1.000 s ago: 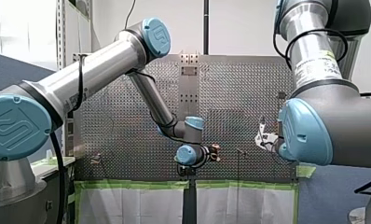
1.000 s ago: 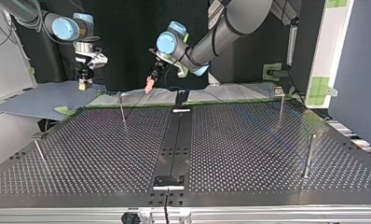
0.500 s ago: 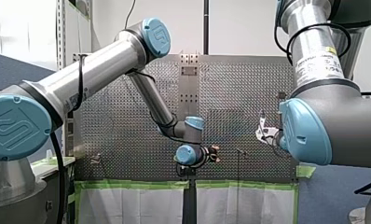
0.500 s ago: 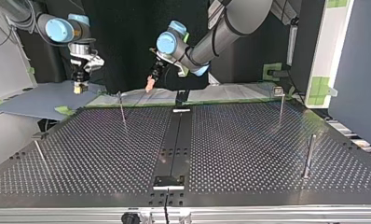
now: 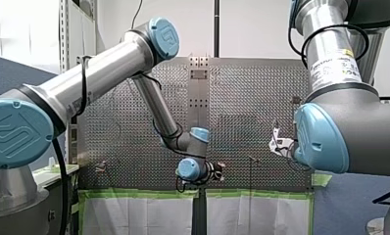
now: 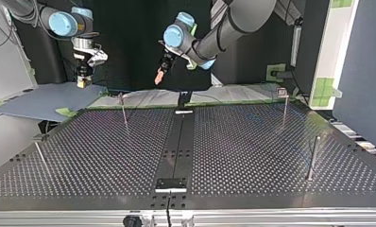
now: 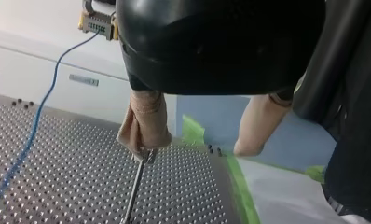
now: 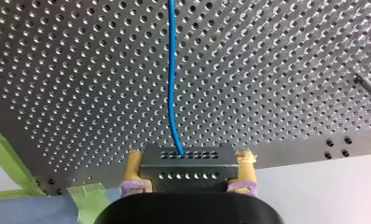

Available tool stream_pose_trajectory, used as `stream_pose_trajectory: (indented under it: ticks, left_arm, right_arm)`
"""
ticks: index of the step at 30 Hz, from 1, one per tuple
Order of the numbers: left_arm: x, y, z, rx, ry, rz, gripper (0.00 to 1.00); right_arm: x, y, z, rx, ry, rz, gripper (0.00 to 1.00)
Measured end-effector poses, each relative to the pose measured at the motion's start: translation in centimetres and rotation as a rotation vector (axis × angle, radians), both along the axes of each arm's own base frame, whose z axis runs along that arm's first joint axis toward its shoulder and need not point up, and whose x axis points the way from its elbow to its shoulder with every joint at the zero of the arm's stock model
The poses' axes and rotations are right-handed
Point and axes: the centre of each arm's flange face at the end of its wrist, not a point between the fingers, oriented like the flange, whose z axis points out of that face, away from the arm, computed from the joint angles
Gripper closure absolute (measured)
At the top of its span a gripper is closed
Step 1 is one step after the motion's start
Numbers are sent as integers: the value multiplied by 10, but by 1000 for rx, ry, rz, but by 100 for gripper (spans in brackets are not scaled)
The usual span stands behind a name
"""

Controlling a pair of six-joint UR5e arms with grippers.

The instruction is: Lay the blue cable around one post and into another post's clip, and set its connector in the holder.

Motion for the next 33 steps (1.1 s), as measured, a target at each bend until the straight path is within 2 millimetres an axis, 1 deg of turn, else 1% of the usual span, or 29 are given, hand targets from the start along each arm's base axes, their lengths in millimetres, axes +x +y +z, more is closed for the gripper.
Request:
stream_pose_trajectory:
  ticks: [2,5,10,13,16,18,21,27,33]
  left_arm:
    - [-5,1,2,-1,-4,-7,0]
    - [-9,-2,12,-10,-16,-16,0]
    - [-10,-8,34,-34,-45,-20,0]
    - [-8,-10,45,-46,-59,-17,0]
    - [-4,-9,54,-59,-73,6,0]
    - [0,-8,57,-74,-82,26,0]
    - [4,-8,60,-107,-91,46,0]
    - [12,-8,65,-169,-115,75,0]
    - [20,-2,65,-171,-116,103,0]
  right_arm:
    - [-1,3,-2,-2,0,-1,93]
    - [-1,5,-3,-10,-1,-1,93]
    - [-2,6,-5,-13,1,0,93]
    - [-1,8,-14,2,11,0,93]
    - [-2,11,-27,23,28,-2,93]
    - [-3,13,-36,36,37,-3,93]
    - [-3,14,-43,44,44,-3,93]
    - [-3,14,-45,45,44,-3,93]
    - [-3,14,-45,46,39,-4,93]
